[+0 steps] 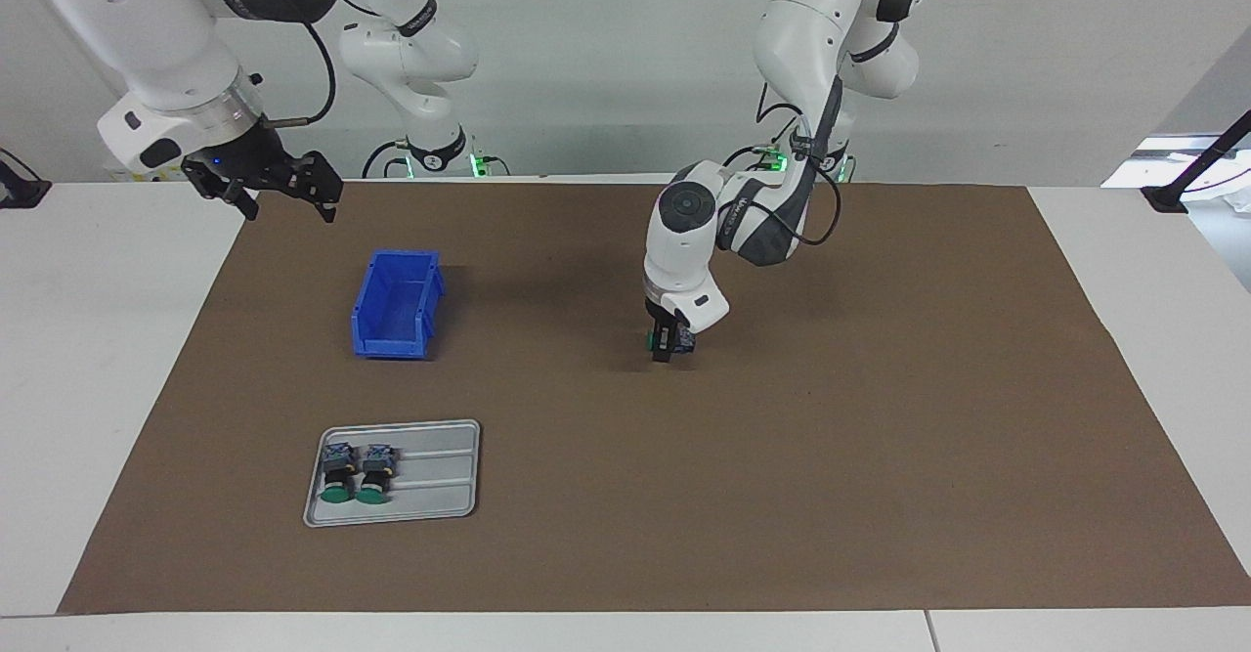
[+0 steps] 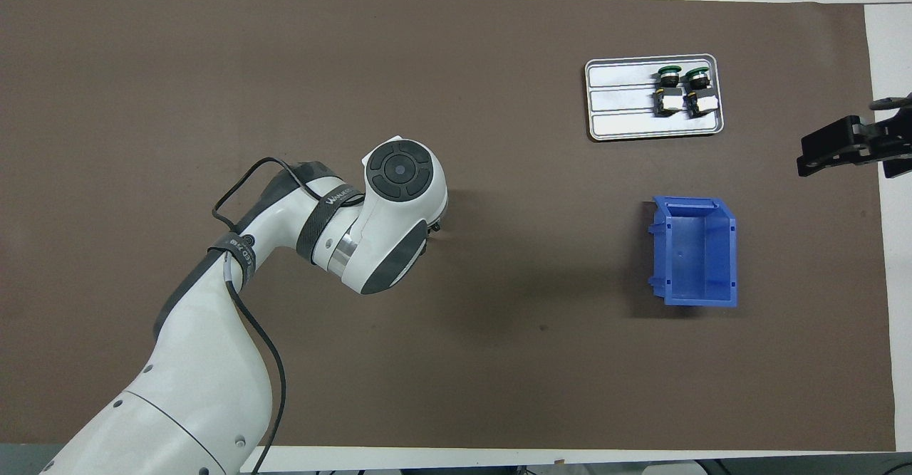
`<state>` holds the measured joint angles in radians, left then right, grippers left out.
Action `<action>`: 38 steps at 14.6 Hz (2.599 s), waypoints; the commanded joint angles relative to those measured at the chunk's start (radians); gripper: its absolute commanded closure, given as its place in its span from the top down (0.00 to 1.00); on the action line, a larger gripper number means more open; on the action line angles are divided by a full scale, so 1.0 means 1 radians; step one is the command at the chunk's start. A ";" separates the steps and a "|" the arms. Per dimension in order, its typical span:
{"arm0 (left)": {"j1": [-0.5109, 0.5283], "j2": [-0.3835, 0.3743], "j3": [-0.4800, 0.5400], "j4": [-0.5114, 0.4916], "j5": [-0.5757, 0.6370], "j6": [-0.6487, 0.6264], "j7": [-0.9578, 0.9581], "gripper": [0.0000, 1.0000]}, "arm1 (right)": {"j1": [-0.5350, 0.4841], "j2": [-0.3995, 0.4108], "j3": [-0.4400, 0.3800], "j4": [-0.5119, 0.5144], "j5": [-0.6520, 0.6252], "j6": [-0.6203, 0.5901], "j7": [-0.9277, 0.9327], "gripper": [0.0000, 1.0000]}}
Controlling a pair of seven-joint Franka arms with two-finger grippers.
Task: Place and press button with both arms
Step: 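Press down on the top of the green button with the left gripper, then open the left gripper and lower it around the green button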
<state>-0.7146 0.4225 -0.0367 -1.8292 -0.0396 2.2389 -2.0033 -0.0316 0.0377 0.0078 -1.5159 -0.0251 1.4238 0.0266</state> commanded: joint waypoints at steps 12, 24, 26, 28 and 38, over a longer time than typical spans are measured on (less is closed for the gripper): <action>-0.006 -0.010 0.012 0.007 -0.011 0.011 -0.017 0.25 | -0.001 -0.024 -0.002 -0.029 0.005 0.013 -0.022 1.00; 0.066 -0.139 0.011 -0.053 -0.242 -0.005 0.157 0.20 | 0.002 -0.024 -0.002 -0.029 0.005 0.014 -0.022 1.00; 0.083 -0.159 0.011 -0.074 -0.347 -0.013 0.268 0.20 | 0.004 -0.024 -0.002 -0.029 0.005 0.014 -0.022 1.00; 0.098 -0.162 0.011 -0.076 -0.404 -0.016 0.311 0.20 | 0.004 -0.024 -0.002 -0.029 0.005 0.014 -0.022 1.00; 0.228 -0.194 0.012 -0.186 -0.943 -0.048 0.794 0.20 | 0.004 -0.024 -0.002 -0.027 0.005 0.014 -0.022 1.00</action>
<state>-0.5072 0.2672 -0.0229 -1.9555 -0.9001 2.2016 -1.3074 -0.0283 0.0367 0.0079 -1.5165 -0.0250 1.4238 0.0266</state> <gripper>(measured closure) 0.665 0.000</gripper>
